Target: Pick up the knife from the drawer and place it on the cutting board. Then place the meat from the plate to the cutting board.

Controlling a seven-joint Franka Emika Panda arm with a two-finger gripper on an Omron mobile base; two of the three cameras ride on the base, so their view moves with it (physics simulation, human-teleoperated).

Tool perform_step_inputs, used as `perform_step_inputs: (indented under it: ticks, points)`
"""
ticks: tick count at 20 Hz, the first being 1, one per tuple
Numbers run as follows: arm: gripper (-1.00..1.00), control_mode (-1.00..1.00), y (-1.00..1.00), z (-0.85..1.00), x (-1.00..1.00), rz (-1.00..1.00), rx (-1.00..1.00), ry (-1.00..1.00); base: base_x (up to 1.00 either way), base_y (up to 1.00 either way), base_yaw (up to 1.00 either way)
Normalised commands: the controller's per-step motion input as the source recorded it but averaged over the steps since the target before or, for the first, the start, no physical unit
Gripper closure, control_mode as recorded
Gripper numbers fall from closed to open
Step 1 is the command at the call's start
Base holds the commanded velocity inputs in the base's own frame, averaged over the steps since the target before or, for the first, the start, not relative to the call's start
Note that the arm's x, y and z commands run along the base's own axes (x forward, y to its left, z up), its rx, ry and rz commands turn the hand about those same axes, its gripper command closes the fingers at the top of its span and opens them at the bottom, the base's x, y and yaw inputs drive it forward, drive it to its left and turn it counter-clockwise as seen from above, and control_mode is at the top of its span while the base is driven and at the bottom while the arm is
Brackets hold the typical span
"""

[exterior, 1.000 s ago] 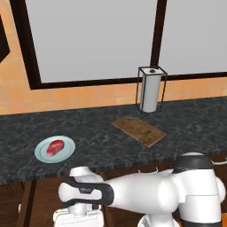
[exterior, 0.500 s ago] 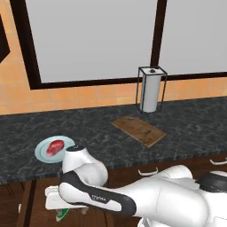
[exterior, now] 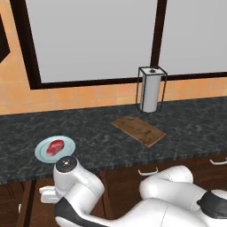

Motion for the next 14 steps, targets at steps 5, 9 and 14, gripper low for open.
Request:
perform_step_inputs:
  ticks: [5,9,14]
  points:
    - [-1.00,-1.00,0.00,-0.10,0.72,0.00,0.00,0.10,0.00,0.00,0.00]
    - [-1.00,-1.00,0.06,-0.46,0.56,0.00,0.00,0.11,0.00,0.00,0.00]
    - [-1.00,-1.00,0.21,-0.73,0.27,0.00,-0.03,0.05,0.00,0.00,0.00]
